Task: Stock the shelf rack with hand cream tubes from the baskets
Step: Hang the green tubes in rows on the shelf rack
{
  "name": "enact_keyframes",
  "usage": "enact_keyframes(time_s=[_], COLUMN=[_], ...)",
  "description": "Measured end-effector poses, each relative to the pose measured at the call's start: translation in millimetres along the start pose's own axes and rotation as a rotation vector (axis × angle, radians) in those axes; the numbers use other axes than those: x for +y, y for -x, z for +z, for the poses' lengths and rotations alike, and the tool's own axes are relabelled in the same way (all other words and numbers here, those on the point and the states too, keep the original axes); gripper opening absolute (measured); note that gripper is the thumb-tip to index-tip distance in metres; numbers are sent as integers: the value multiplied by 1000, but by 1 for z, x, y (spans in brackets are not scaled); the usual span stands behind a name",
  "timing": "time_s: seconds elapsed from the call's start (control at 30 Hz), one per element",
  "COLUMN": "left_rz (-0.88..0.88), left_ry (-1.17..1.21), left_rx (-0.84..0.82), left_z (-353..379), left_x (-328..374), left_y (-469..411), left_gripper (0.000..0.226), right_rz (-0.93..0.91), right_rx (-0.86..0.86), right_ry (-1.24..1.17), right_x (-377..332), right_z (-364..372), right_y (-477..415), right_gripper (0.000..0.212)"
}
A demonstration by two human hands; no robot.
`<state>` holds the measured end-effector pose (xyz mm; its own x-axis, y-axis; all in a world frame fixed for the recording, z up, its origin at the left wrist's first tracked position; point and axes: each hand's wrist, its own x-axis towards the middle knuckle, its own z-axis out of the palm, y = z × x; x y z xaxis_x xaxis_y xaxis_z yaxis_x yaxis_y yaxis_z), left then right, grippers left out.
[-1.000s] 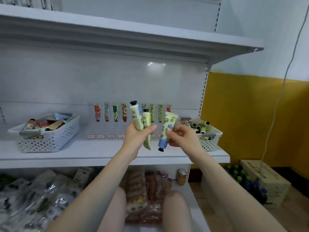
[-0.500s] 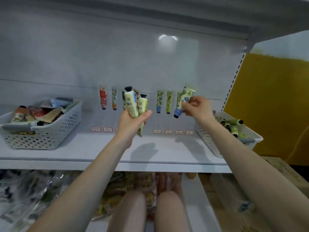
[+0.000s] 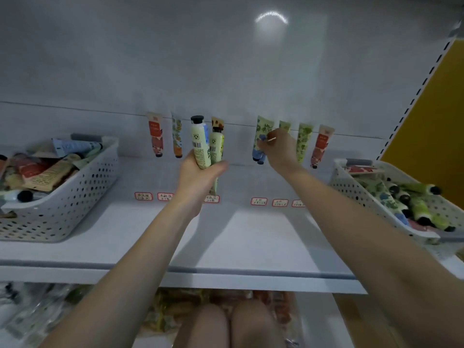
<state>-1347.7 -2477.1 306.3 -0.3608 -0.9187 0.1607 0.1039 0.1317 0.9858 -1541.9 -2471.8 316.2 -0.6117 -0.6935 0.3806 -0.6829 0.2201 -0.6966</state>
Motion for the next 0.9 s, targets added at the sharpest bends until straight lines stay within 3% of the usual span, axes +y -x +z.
enact_keyframes(time_s=[0.43,0.9], left_rz=[31,2], left_ry=[37,49], left_rx=[3,16], left_z=[9,14], left_x=[-8,-20], left_y=[-14,-19], left_gripper=[28,28], right_rz=[0,67], right_rx=[-32,-80], right_ry=[154,144], right_x=[10,9], right_z=[23,24], right_y=[-23,-36], right_gripper=[47,45])
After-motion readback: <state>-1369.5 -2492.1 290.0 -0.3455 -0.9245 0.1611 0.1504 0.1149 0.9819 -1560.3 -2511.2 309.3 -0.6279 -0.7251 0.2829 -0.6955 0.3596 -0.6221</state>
